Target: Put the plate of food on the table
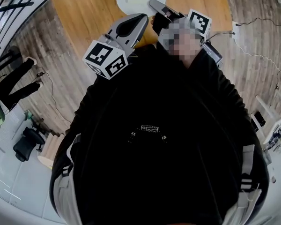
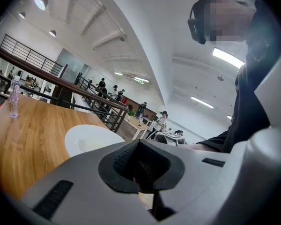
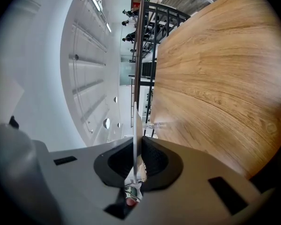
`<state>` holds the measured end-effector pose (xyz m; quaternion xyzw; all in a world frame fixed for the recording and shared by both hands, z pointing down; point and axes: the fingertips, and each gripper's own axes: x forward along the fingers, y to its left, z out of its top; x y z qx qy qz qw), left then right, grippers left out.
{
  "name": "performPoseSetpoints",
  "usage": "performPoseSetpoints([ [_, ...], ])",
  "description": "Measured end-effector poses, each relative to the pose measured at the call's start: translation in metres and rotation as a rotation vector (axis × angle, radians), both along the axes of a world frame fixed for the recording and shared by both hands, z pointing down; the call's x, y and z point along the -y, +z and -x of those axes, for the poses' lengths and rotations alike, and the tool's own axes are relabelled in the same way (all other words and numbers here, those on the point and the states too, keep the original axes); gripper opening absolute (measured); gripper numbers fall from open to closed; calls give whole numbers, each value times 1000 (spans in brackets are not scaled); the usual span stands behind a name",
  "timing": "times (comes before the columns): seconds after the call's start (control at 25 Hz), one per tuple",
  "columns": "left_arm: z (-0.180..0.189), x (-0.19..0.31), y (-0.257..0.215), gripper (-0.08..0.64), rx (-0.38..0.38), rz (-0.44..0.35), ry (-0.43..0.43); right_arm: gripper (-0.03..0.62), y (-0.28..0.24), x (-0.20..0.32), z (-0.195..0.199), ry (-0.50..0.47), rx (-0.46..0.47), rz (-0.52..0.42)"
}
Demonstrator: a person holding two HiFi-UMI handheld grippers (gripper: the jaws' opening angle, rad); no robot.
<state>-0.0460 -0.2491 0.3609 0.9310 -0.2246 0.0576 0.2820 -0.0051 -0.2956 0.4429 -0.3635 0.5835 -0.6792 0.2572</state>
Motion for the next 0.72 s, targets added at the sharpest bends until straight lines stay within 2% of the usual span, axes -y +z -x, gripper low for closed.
performPoseSetpoints([
  [0.32,-8,9,-17,6,28,-36,-60,34,-7,16,-6,-44,26,-16],
  [0.48,-4,21,-12,6,54,-25,-106,34,-6,34,-3,-73,37,-35],
  [0.72,4,38,-3,6,57,-2,-155,34,9,53,8,-105,47,-6],
])
